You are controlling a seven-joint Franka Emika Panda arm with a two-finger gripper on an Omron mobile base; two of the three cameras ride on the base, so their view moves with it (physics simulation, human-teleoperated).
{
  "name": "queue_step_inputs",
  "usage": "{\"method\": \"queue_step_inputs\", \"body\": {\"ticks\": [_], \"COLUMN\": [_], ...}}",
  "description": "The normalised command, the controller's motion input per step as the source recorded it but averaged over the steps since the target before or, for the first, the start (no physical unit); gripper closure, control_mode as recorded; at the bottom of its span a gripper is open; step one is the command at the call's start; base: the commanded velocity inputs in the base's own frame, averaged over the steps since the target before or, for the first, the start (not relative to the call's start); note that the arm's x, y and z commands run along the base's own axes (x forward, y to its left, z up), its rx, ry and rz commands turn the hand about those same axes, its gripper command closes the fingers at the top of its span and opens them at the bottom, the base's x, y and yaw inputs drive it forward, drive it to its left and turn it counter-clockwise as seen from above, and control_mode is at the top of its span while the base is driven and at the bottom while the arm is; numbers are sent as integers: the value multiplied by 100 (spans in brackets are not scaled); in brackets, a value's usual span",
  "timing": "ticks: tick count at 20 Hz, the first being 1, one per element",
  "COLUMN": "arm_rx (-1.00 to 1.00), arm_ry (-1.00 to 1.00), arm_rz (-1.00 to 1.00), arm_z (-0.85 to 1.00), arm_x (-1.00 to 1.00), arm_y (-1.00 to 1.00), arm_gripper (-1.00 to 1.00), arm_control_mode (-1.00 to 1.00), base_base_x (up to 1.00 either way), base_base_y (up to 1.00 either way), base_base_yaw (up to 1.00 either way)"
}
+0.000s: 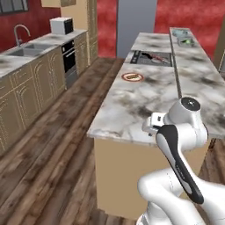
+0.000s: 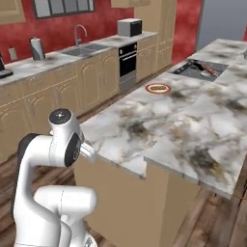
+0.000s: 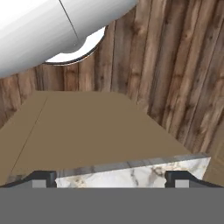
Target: Place the cold items (corn and cucumber) from the fridge in one tupperware on the dining counter. Place the warm items (kebab skewer and hot dog) in the stove area in another tupperware.
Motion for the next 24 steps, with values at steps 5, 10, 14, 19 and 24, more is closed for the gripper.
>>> {"method": "queue_step_inputs", "body": {"ticks": [5, 10, 14, 19, 24], "arm_rx": [0, 0, 0, 0, 0], "arm_ry": [0, 0, 0, 0, 0], "arm_rz": [0, 0, 0, 0, 0], "arm_z": [0, 0, 0, 0, 0], "arm_x": [0, 0, 0, 0, 0], "arm_y": [0, 0, 0, 0, 0], "arm_gripper": [-100, -100, -100, -100, -100], "arm_control_mode": [100, 100, 100, 100, 100], "base_base_x": [29, 19, 1, 15, 33], "base_base_y": [100, 100, 100, 100, 100], "base_base_yaw": [-35, -37, -37, -47, -51]}}
